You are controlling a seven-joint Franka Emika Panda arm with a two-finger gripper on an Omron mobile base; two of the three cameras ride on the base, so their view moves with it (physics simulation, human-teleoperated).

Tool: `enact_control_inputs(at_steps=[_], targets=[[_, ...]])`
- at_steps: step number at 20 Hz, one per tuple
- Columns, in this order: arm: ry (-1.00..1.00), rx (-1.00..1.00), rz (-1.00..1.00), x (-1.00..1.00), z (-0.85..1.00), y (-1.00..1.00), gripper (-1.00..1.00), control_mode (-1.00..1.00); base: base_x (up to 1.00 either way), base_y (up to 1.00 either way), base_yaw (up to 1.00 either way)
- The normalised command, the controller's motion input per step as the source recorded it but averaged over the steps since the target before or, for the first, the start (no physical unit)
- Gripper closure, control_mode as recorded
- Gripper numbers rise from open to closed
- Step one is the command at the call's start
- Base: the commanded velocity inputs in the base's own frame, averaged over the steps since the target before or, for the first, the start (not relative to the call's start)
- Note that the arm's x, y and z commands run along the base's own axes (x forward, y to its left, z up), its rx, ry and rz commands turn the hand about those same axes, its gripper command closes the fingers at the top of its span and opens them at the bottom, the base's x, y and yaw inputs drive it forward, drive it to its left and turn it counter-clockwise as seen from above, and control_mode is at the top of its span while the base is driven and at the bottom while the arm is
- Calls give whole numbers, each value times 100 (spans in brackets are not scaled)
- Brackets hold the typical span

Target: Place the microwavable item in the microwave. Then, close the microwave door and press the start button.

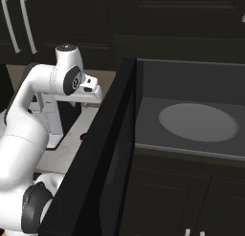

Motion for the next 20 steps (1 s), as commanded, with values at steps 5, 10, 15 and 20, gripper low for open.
enact_control_inputs(at_steps=[5, 10, 15, 20], targets=[[0, 0, 0, -22, -4, 8, -100, -100, 0, 0, 0], [0, 0, 2, -46, -57, 15, -100, -100, 0, 0, 0], [11, -2, 0, -16, -95, 3, -100, -100, 0, 0, 0], [16, -7, 0, 0, -77, 16, -100, -100, 0, 0, 0]])
